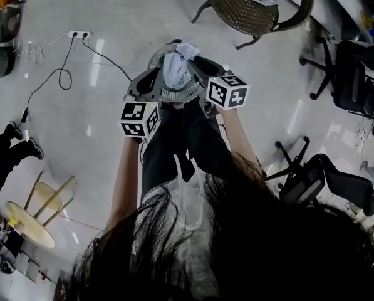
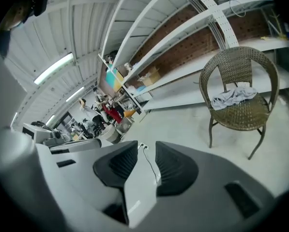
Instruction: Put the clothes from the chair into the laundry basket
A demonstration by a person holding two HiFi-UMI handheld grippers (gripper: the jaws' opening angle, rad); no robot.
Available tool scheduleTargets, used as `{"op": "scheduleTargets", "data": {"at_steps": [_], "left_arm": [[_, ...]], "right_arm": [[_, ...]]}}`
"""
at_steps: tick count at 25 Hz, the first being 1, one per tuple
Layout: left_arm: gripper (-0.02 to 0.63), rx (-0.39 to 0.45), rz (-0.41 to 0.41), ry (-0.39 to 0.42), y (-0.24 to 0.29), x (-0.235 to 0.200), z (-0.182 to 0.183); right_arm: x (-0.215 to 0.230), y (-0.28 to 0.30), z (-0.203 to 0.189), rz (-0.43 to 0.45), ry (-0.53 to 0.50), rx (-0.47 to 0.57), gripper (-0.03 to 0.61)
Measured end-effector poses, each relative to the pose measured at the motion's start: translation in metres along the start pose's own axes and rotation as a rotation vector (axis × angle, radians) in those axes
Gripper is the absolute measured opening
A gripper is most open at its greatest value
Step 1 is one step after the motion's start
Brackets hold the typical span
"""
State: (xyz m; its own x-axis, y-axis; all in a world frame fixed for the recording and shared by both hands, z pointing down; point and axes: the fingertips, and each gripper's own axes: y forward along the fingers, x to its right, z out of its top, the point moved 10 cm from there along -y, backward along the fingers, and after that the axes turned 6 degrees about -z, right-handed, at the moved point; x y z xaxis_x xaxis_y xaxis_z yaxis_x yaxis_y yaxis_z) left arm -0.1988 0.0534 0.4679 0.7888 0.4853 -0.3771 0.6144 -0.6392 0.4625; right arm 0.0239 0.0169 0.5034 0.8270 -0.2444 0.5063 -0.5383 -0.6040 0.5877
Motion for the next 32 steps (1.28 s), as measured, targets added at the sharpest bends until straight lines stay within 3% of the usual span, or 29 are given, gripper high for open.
{"op": "scheduleTargets", "data": {"at_steps": [6, 18, 32], "left_arm": [[0.020, 0.031, -0.052, 0.029, 0.006, 0.026, 0.031], [0.020, 0.003, -0.203, 0.100, 0.036, 0.096, 0.065], [0.020, -0.039, -0.210, 0.145, 0.109, 0.119, 0.100]], "right_arm": [[-0.002, -0.050, 0.035, -0.017, 0.014, 0.113, 0.100], [0.017, -0.124, 0.058, -0.076, 0.085, 0.228, 0.072], [0.094, -0.128, 0.095, -0.091, 0.113, 0.224, 0.066]]}}
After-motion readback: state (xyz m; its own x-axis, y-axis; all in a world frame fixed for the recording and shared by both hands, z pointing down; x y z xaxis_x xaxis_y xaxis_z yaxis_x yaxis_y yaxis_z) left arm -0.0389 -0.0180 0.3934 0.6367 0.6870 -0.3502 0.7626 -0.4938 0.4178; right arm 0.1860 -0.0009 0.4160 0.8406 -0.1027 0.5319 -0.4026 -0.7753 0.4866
